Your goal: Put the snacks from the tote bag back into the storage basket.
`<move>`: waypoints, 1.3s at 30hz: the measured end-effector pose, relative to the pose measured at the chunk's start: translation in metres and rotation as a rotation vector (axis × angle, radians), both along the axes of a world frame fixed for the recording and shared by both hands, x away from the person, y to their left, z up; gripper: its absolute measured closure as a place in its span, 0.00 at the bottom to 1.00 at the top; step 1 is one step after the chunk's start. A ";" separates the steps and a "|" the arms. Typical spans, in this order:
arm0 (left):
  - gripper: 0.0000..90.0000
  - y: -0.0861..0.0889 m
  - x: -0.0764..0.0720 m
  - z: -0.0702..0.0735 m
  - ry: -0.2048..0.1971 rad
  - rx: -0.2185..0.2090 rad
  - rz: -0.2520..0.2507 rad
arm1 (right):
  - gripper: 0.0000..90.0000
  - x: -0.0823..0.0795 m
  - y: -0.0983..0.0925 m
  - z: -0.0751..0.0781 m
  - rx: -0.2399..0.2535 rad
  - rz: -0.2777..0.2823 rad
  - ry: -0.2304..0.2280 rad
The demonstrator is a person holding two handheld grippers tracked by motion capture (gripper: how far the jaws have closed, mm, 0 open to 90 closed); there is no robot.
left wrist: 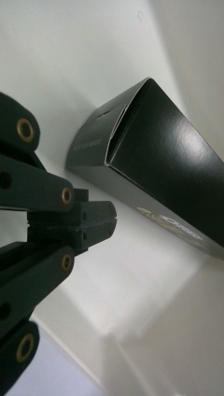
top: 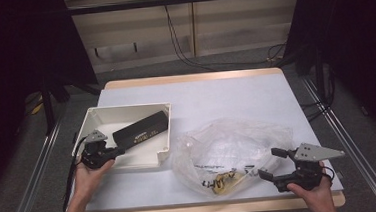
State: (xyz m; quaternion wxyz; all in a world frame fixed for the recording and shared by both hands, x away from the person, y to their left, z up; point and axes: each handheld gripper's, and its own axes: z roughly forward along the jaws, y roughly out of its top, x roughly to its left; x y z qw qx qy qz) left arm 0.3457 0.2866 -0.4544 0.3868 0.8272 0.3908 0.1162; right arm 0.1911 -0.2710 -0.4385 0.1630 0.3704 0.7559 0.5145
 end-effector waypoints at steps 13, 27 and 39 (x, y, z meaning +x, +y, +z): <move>1.00 -0.003 0.014 -0.004 0.020 0.023 0.055 | 0.13 0.001 0.002 -0.001 -0.003 0.002 0.003; 1.00 -0.008 0.025 -0.003 0.027 0.026 0.091 | 0.13 0.002 0.001 -0.001 0.000 0.011 0.002; 1.00 -0.017 0.039 -0.004 0.054 0.028 0.077 | 0.13 0.001 0.001 -0.002 0.003 0.009 0.003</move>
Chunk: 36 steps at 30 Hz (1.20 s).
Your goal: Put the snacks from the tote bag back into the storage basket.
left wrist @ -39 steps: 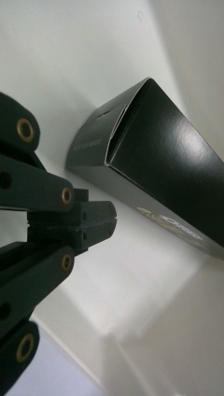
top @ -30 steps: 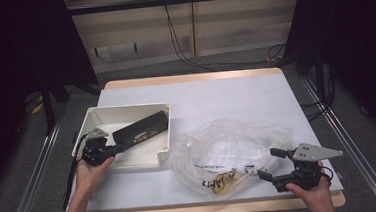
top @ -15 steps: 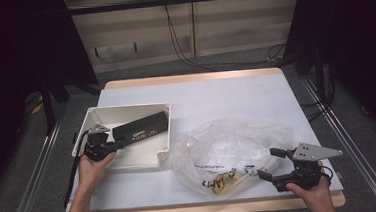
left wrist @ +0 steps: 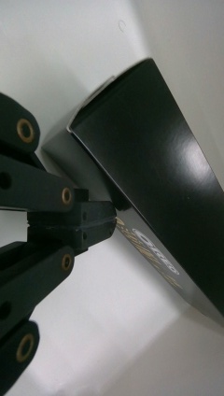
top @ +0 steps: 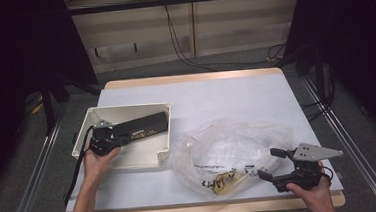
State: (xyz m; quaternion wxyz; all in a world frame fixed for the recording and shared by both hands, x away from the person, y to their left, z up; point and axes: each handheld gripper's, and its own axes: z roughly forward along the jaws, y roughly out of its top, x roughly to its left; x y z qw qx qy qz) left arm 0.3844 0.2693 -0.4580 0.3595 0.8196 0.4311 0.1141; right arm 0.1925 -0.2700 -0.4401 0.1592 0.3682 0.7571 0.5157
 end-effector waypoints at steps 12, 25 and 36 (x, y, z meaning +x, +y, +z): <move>1.00 -0.009 0.015 0.001 0.016 0.027 -0.007 | 0.13 0.001 -0.001 -0.001 -0.001 -0.001 0.003; 1.00 -0.012 0.029 0.001 0.037 0.017 -0.003 | 0.13 0.001 0.002 0.000 0.002 0.003 0.006; 1.00 -0.017 0.036 -0.005 0.036 0.024 0.003 | 0.13 0.001 0.001 0.000 -0.004 0.002 0.005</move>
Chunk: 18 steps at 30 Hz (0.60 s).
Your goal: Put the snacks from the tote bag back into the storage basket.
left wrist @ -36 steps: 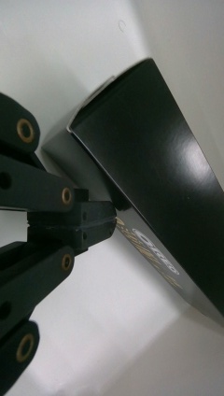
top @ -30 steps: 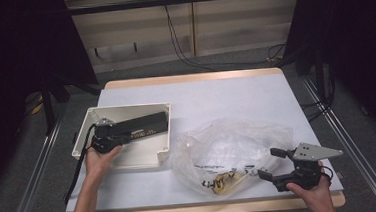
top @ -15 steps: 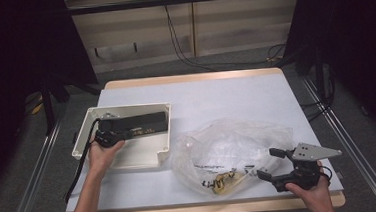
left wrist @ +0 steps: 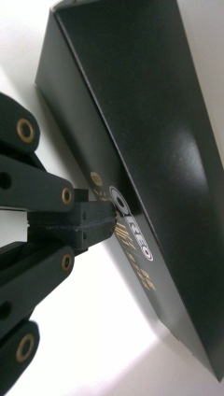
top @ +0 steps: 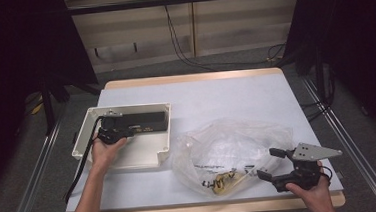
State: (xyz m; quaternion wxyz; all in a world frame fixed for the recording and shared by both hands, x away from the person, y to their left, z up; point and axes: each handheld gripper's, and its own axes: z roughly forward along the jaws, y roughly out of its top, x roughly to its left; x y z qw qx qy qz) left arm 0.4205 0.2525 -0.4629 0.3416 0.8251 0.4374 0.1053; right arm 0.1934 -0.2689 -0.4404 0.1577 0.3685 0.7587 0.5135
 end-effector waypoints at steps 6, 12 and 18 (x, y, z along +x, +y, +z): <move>1.00 -0.002 0.001 -0.002 -0.005 -0.010 -0.014 | 0.13 -0.001 0.000 0.000 -0.002 0.001 0.000; 1.00 -0.002 0.000 -0.002 -0.013 -0.006 -0.002 | 0.13 -0.002 -0.001 0.000 0.002 -0.003 0.000; 1.00 0.000 -0.005 0.002 -0.011 0.001 -0.032 | 0.13 -0.002 -0.001 0.001 0.002 -0.005 -0.003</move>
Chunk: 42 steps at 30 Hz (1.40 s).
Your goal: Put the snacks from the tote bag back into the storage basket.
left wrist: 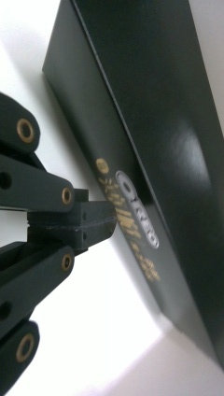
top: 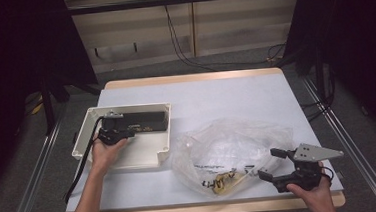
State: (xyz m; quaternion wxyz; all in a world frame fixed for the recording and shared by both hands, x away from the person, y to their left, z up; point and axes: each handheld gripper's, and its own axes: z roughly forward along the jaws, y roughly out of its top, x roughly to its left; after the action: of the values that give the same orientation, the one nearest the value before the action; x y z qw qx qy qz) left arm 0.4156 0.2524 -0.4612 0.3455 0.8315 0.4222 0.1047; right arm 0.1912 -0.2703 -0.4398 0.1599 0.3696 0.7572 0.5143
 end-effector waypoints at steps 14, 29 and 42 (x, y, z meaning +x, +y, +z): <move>1.00 0.011 -0.025 0.020 -0.059 -0.020 -0.039 | 0.13 0.001 -0.002 -0.001 -0.003 -0.003 0.003; 0.78 0.025 -0.069 0.038 -0.129 -0.032 -0.086 | 0.13 0.000 -0.001 0.000 -0.004 -0.004 -0.003; 0.26 0.031 -0.112 0.051 -0.208 -0.031 -0.081 | 0.13 -0.001 -0.003 0.001 -0.006 -0.011 -0.006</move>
State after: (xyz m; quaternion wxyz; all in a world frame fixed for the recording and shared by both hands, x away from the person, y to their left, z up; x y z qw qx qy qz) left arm 0.3039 0.2836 -0.4105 0.4043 0.8270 0.3517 0.1699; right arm 0.1907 -0.2731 -0.4392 0.1659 0.3718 0.7562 0.5122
